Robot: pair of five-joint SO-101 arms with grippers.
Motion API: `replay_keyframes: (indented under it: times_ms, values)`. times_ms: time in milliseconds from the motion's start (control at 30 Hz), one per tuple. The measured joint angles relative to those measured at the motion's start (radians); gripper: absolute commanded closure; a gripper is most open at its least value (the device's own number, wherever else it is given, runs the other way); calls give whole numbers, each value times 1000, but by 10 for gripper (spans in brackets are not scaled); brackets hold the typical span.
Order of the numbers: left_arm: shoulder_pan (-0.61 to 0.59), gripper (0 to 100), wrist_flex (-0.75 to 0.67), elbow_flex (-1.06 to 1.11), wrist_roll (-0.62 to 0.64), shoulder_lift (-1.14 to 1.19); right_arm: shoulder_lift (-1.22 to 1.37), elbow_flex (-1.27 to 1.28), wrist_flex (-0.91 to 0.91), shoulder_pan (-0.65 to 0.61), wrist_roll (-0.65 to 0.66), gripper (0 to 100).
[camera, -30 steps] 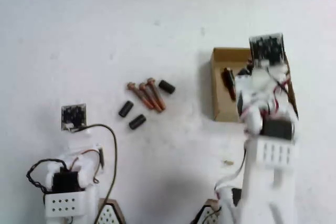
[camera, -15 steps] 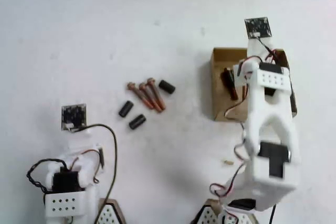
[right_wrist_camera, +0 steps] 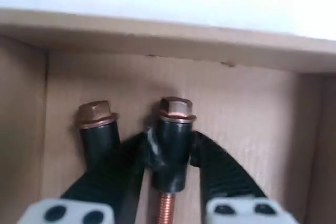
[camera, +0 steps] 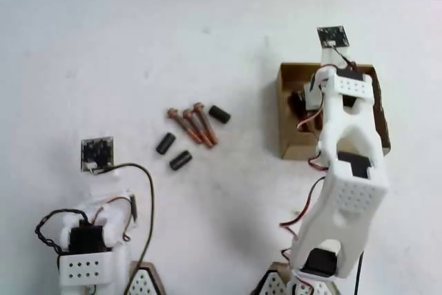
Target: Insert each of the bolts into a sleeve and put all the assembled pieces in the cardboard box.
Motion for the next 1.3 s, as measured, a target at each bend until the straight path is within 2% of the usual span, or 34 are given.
replay_keyframes:
  times_ms: [367, 567, 1067, 1300]
  values:
    - [0, 977, 0, 0, 0, 0, 23, -164, 172, 3, 0, 814]
    - [0, 977, 0, 0, 0, 0, -91, -213, 290, -21, 0, 814]
    - [0, 977, 0, 0, 0, 0, -451, -215, 585, -316, 0, 814]
    - [0, 977, 0, 0, 0, 0, -485, -213, 680, -445, 0, 814]
